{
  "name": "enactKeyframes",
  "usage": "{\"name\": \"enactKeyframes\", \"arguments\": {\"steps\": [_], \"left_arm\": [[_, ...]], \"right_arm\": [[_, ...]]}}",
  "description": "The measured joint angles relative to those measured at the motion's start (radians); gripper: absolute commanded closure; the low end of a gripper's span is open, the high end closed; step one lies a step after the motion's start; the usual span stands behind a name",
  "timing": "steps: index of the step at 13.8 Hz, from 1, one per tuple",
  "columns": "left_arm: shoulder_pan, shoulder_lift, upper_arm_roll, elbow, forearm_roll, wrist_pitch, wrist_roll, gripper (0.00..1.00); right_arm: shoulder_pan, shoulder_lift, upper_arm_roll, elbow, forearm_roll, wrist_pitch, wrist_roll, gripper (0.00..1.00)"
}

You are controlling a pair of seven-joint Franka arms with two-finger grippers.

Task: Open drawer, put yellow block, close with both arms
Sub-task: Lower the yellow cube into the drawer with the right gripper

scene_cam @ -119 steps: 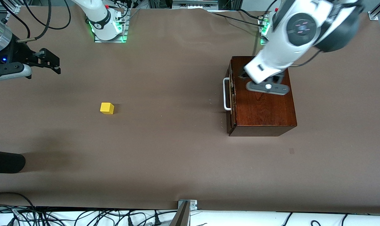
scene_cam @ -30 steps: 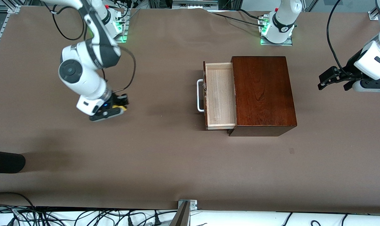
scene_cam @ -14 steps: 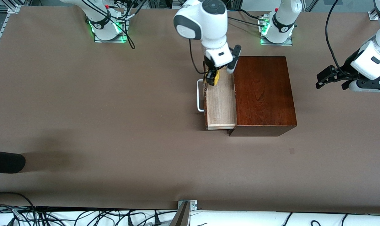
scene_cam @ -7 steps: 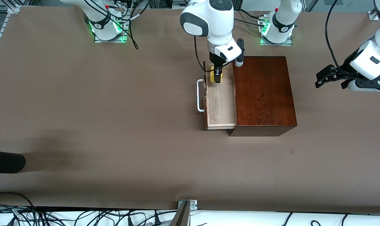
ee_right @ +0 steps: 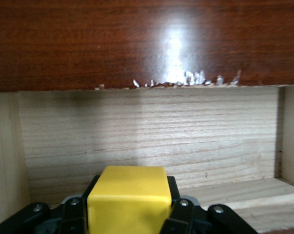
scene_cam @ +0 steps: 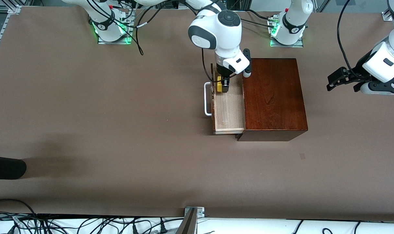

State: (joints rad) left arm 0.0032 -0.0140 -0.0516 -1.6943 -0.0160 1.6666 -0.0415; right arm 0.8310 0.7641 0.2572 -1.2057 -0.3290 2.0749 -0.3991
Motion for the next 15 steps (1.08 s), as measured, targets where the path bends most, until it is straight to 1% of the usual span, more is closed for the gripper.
{"name": "enactKeyframes", "arguments": {"steps": [14,15], "left_arm": [[0.0,0.0,-0.002,0.001,0.0,-0.002,0.0,0.0],[0.0,0.0,-0.002,0.001,0.0,-0.002,0.0,0.0]], "right_arm": [[0.001,0.058,-0.002,0.001,0.0,0.017,-0.054,1.0],[0.001,0.058,-0.002,0.001,0.0,0.017,-0.054,0.62]]}}
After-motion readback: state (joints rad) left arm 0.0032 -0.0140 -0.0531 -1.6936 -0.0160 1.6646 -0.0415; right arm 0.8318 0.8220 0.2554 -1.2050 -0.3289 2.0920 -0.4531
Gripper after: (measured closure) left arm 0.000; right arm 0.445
